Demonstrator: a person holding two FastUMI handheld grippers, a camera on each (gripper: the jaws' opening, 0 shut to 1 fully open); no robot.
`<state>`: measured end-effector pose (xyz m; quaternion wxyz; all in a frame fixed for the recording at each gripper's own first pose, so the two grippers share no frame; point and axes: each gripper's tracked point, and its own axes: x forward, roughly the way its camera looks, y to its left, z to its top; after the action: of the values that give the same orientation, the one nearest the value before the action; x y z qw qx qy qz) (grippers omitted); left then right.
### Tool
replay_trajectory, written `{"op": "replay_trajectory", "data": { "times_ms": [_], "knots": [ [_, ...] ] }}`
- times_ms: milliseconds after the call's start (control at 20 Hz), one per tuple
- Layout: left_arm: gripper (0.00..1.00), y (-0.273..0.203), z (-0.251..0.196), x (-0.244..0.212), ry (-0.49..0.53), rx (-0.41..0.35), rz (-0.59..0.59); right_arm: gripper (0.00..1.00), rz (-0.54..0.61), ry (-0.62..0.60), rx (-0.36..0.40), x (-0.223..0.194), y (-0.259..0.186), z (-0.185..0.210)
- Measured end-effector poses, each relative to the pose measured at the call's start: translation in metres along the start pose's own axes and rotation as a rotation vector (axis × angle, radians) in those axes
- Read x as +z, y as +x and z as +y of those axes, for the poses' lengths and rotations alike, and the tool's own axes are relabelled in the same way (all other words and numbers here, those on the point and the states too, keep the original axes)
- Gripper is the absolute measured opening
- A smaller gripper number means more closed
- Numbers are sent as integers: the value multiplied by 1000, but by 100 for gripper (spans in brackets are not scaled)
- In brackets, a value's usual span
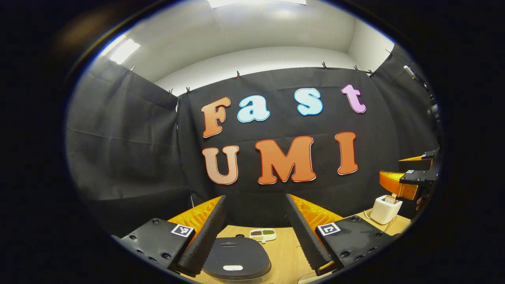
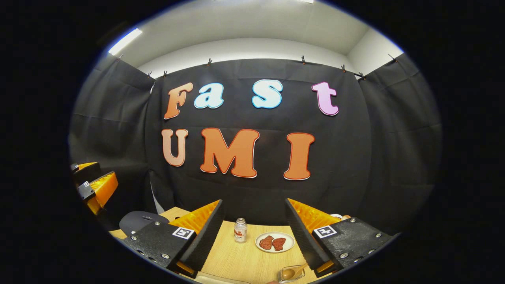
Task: Close the left gripper, press the button to open the rice cooker; take a wooden spoon from the chopstick holder with the right hand, scoop a spoonful of rice and pour it into the rice cooker, then put the wooden spoon back into the chopstick holder.
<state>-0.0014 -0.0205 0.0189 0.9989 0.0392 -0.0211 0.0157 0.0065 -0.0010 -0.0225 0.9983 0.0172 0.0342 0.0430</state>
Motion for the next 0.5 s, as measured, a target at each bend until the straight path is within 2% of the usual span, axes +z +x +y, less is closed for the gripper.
{"op": "replay_trajectory", "data": {
  "times_ms": [150,200,400,500],
  "knots": [
    [93,4,8,-4,-2,-1,7,94,18,2,-10,-4,1,6],
    [99,5,10,-6,-2,-4,8,94,21,-1,-16,-4,2,8],
    [58,11,20,-11,4,-10,18,97,34,-9,-35,-5,4,17],
    [37,14,34,-14,14,19,19,97,41,-16,-42,-7,6,21]
  ]
}}
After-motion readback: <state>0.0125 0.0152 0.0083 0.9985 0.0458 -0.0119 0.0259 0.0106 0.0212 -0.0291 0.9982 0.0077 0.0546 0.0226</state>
